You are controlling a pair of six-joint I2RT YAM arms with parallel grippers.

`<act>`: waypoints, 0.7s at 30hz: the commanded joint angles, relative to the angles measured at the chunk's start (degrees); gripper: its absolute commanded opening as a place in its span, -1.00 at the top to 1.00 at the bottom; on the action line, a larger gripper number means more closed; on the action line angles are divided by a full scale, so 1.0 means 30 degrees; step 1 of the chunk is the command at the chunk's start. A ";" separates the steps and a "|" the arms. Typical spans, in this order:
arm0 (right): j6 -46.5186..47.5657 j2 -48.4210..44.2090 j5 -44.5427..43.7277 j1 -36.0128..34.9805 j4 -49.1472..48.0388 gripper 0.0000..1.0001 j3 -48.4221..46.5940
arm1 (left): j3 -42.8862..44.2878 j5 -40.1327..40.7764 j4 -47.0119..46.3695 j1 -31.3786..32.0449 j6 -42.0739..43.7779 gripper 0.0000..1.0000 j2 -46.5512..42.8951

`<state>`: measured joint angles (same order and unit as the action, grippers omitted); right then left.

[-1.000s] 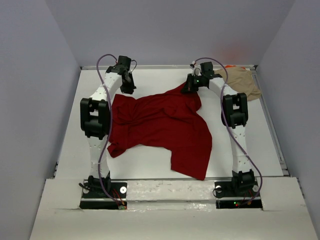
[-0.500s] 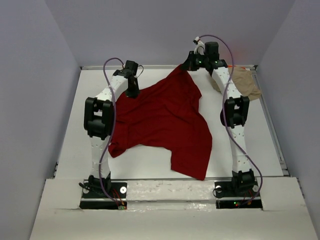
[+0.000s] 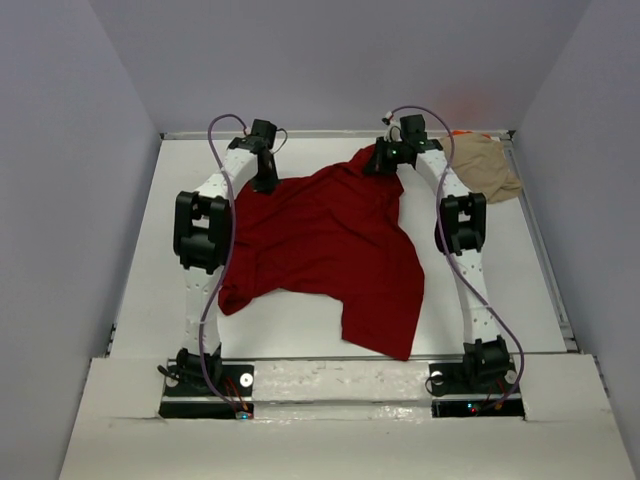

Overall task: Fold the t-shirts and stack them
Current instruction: Flatten the tshirt out

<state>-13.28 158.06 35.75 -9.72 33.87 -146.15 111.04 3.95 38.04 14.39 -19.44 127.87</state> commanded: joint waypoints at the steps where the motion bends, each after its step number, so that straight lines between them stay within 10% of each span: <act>1: 0.0207 -0.0772 -0.0285 0.0307 0.0049 1.00 -0.1000 | 0.0515 0.1263 0.0825 -0.0461 -0.0579 1.00 0.0412; 21: 0.1086 -0.0772 -0.0050 0.0895 0.0049 1.00 -0.1147 | 0.6835 0.0766 0.3279 -0.2102 -0.0141 1.00 0.5711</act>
<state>-11.92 158.06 35.35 -7.46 34.41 -146.85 124.86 6.33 43.20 9.06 -20.69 140.57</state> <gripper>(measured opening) 0.024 0.014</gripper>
